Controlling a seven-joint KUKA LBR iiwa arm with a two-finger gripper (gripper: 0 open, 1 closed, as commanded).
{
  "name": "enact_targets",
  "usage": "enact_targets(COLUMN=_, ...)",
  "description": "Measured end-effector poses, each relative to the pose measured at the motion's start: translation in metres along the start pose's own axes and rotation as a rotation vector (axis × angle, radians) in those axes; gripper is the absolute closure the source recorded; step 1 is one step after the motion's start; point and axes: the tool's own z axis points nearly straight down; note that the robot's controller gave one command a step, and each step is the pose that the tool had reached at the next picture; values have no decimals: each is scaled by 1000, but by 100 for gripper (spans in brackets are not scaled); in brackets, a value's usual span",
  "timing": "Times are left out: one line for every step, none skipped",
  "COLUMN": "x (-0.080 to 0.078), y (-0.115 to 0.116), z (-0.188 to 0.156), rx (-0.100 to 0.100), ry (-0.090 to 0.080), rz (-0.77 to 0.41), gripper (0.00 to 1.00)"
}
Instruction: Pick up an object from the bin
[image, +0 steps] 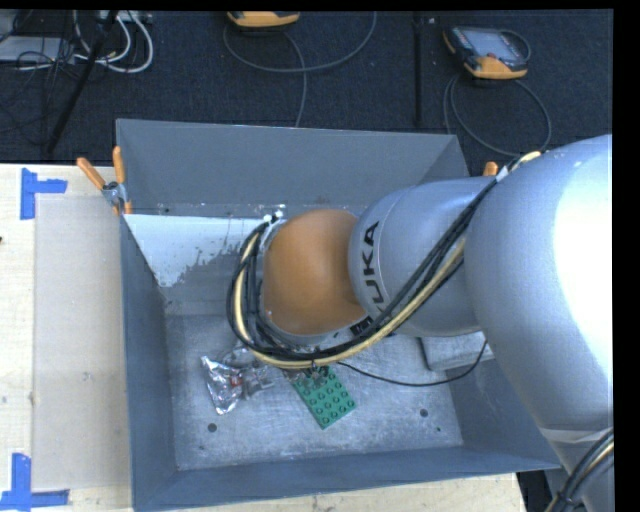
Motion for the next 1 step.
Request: enact_targets(x=21, y=19, z=-129, rx=5, ry=17, rz=-62, gripper=100)
